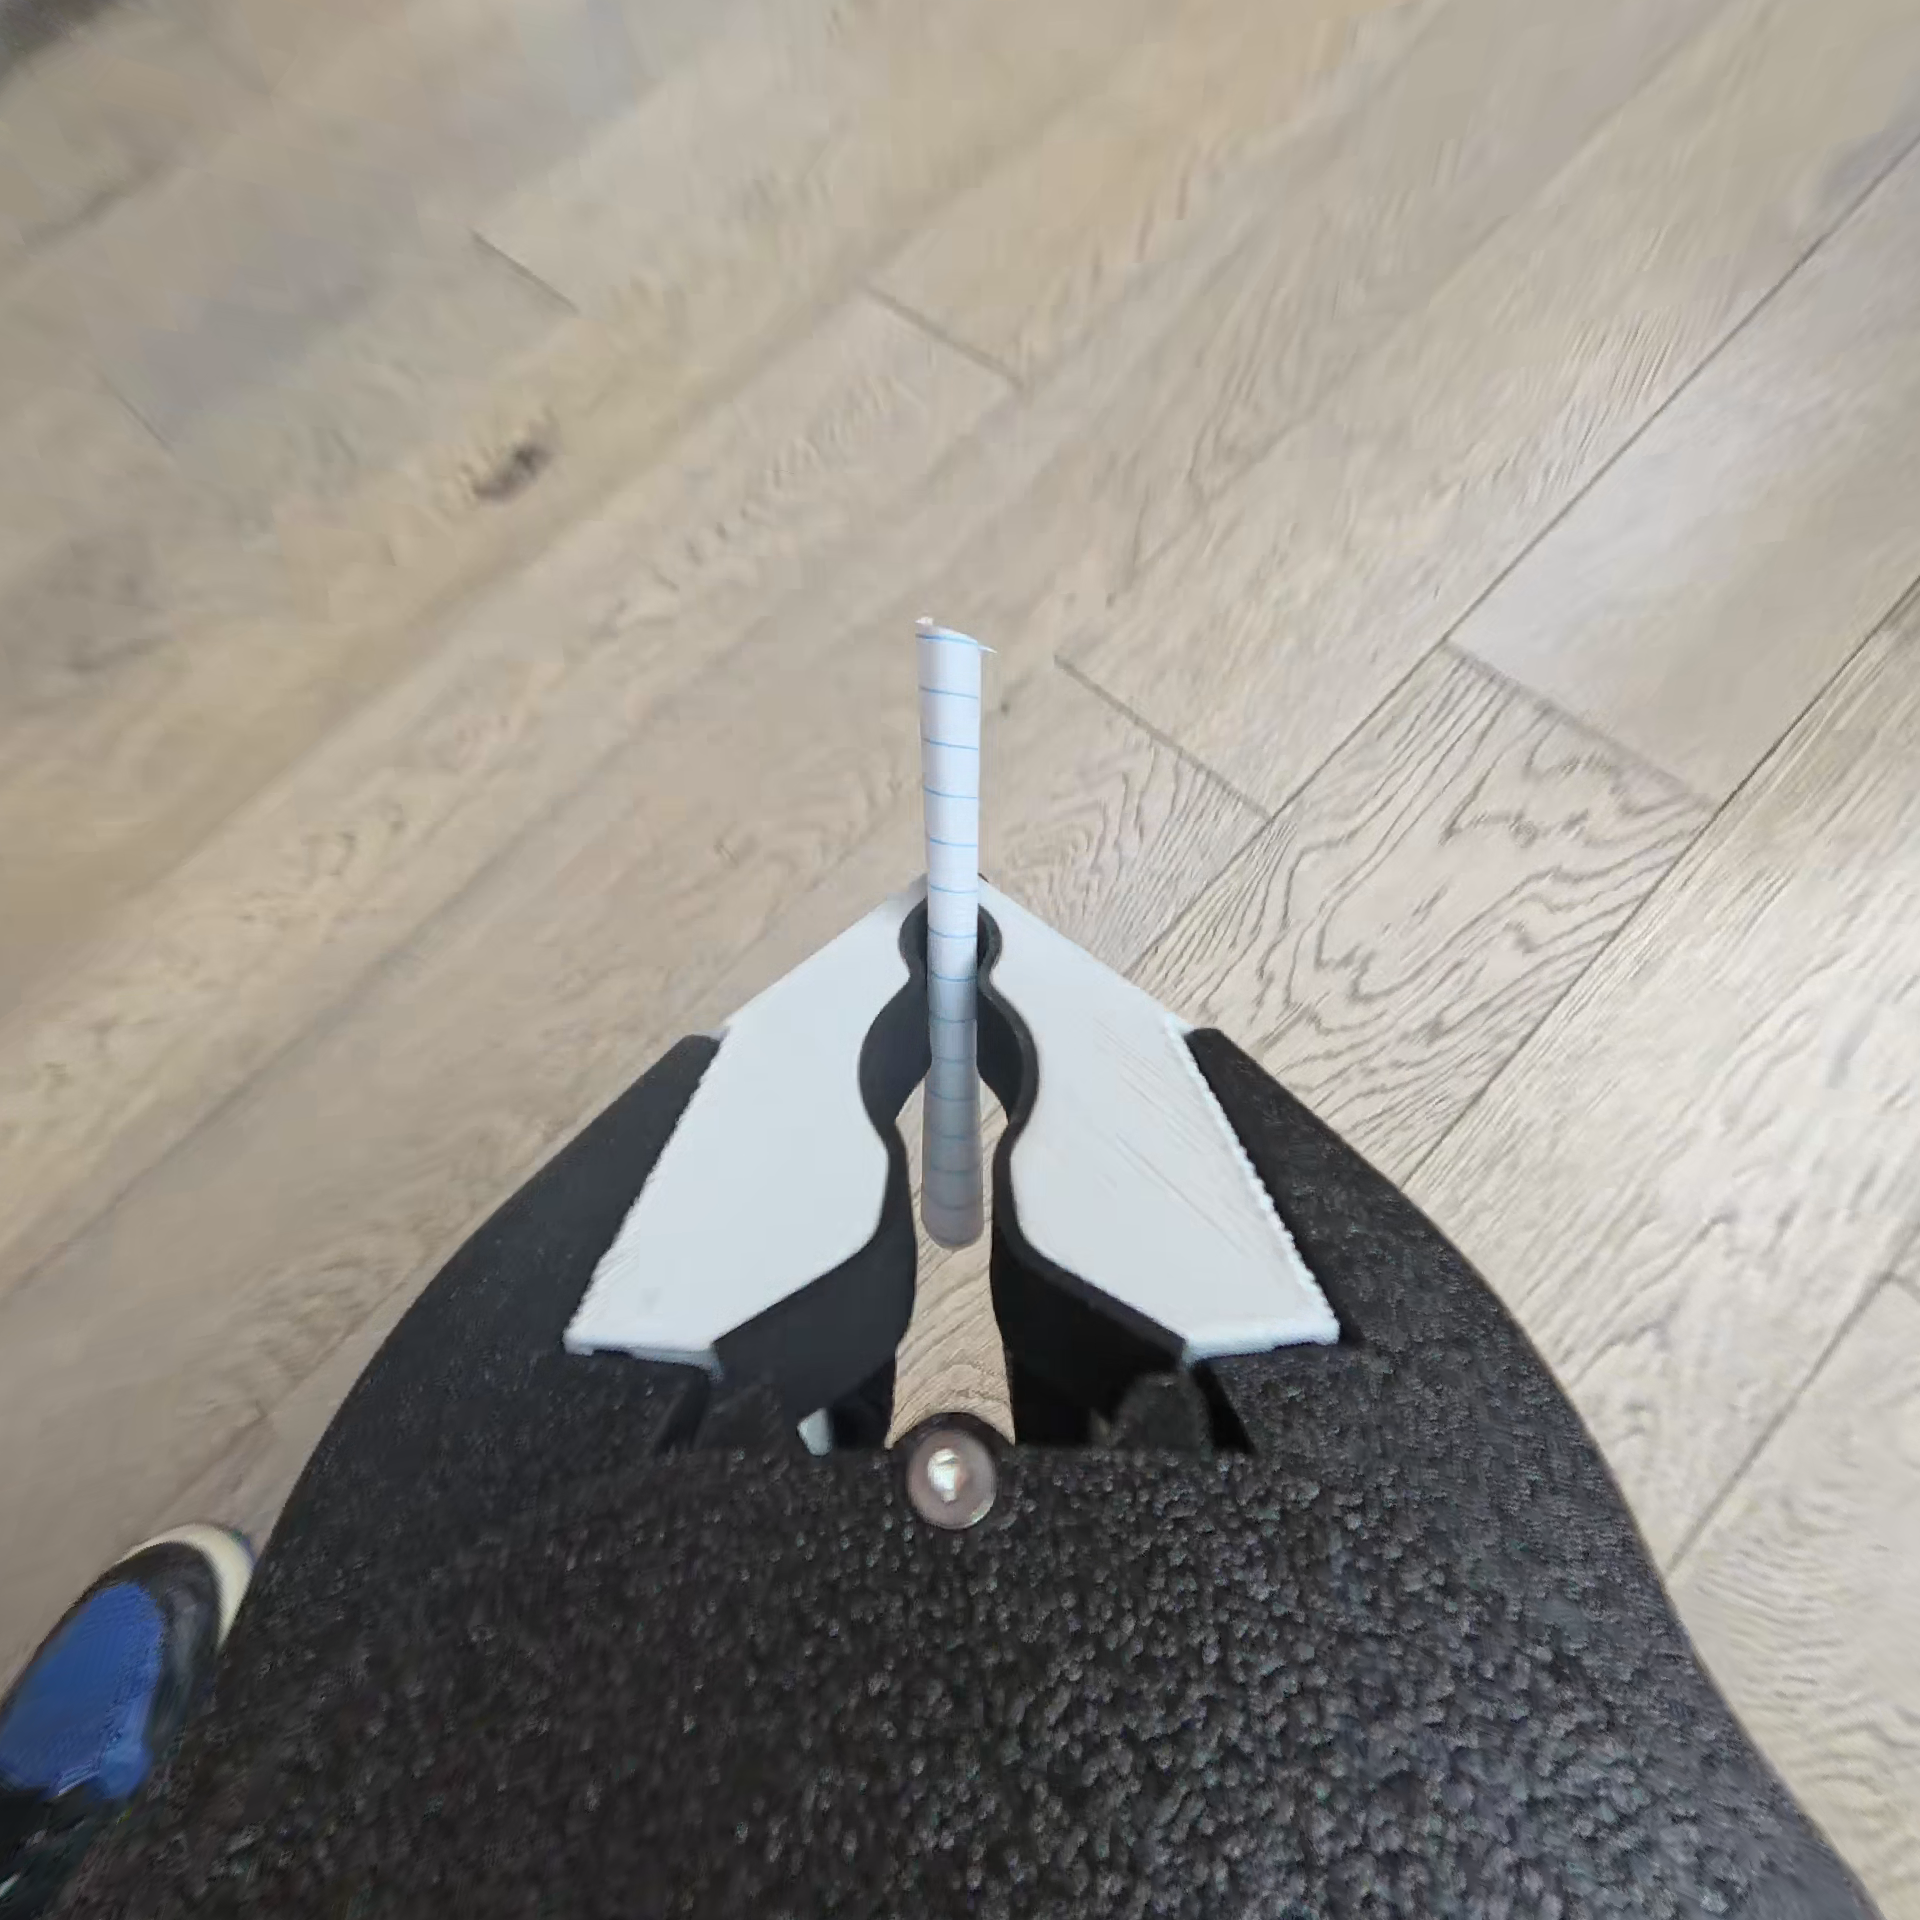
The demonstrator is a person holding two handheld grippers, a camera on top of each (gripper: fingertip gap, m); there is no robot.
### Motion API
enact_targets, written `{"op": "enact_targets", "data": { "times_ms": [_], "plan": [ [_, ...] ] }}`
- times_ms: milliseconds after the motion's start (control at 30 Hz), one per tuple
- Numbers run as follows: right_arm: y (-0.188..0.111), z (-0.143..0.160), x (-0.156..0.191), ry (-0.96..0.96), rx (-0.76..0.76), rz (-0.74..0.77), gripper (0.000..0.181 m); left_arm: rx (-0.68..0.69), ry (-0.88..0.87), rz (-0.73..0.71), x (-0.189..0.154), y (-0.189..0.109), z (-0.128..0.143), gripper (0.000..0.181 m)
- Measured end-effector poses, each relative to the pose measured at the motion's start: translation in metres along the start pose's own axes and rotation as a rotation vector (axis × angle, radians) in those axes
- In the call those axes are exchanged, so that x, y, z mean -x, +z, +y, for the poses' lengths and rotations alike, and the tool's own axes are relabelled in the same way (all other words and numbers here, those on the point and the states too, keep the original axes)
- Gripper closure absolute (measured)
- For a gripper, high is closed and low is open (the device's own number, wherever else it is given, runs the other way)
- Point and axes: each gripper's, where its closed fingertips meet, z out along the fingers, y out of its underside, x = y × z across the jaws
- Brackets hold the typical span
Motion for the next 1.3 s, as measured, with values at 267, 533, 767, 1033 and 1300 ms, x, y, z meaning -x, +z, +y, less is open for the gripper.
{"op": "enact_targets", "data": {
  "times_ms": [267,533,767,1033,1300],
  "plan": [
    [-0.284,-0.275,0.051,-0.106,-0.179,-0.144,0.181,-0.065,-0.013,0.054,-0.222,0.051,-0.175,0.158],
    [-0.566,-0.379,0.059,-0.119,-0.33,-0.124,0.181,-0.08,-0.001,0.114,-0.434,0.069,-0.236,0.158],
    [-0.802,-0.283,0.003,0.027,-0.442,0.111,0.181,-0.014,0.021,0.194,-0.579,0.062,-0.178,0.157],
    [-1.031,-0.122,-0.036,0.178,-0.383,0.37,0.181,0.074,-0.141,0.316,-0.746,0.051,-0.063,0.158],
    [-1.148,-0.002,-0.112,0.202,-0.321,0.491,0.181,0.164,-0.229,0.462,-0.881,0.092,0.033,0.158]
  ]
}}
